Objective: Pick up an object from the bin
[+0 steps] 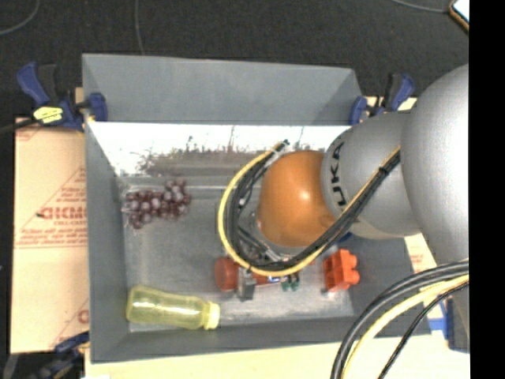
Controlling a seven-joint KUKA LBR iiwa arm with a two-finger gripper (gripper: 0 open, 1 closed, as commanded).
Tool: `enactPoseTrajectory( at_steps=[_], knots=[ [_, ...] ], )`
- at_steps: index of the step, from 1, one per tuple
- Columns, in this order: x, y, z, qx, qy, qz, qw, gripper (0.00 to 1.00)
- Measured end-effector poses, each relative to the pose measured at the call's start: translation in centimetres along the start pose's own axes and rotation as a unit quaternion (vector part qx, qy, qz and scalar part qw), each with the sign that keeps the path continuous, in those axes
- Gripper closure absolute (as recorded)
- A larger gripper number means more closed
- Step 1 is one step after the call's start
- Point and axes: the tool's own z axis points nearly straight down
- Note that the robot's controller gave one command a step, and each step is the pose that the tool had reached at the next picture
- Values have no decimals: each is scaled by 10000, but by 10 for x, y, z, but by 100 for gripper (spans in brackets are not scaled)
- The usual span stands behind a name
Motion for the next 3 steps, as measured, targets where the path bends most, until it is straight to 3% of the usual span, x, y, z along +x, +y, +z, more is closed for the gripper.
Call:
enactPoseTrajectory(
  at_steps=[1, 2, 3],
  knots=[
    [7, -15, -90, 5, 35, 838, 9965, 100],
    [2, -9, -10, -7, 61, 73, 10000, 100],
    [-12, -17, -126, -4, 6, 579, 9983, 100]
  ],
)
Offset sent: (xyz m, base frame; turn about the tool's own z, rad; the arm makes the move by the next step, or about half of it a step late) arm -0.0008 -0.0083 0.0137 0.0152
